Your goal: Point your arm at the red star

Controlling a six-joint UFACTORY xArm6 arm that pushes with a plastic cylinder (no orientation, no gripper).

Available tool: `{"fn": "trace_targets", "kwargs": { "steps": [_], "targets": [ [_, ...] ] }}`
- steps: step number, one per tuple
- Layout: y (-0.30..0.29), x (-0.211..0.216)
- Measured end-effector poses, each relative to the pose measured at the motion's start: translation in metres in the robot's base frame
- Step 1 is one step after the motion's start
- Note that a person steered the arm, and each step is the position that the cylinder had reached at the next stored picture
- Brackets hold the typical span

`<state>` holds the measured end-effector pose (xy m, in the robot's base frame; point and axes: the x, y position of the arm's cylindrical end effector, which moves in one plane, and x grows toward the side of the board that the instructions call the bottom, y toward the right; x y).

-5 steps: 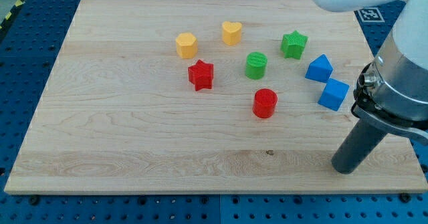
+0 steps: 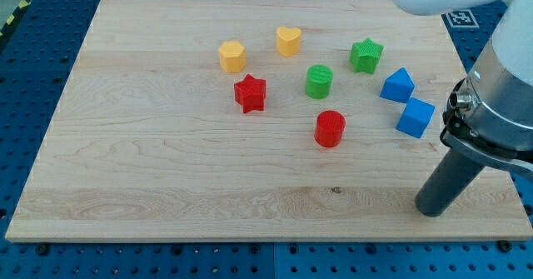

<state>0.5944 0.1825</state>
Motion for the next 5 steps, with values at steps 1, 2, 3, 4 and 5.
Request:
{"fn": "trace_targets", "kwargs": {
  "steps": [1, 2, 3, 4, 5],
  "targets": [
    [0.0003, 0.0],
    [0.0003, 0.0003],
    [0.0003, 0.0003],
    [0.0038, -0.0043],
    [0.0057, -0.008]
  ]
}}
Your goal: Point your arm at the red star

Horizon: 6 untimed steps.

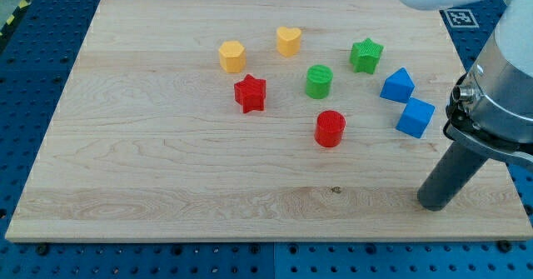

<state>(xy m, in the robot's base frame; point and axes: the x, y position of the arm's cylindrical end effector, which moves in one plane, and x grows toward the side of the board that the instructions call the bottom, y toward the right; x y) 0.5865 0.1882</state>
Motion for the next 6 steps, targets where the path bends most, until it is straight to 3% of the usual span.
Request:
{"fn": "trace_targets", "kwargs": {
  "steps": [2, 3, 4, 6],
  "targets": [
    [-0.027, -0.001],
    [-0.091, -0.001],
    [-0.143, -0.025],
    [-0.228, -0.126]
  ]
}}
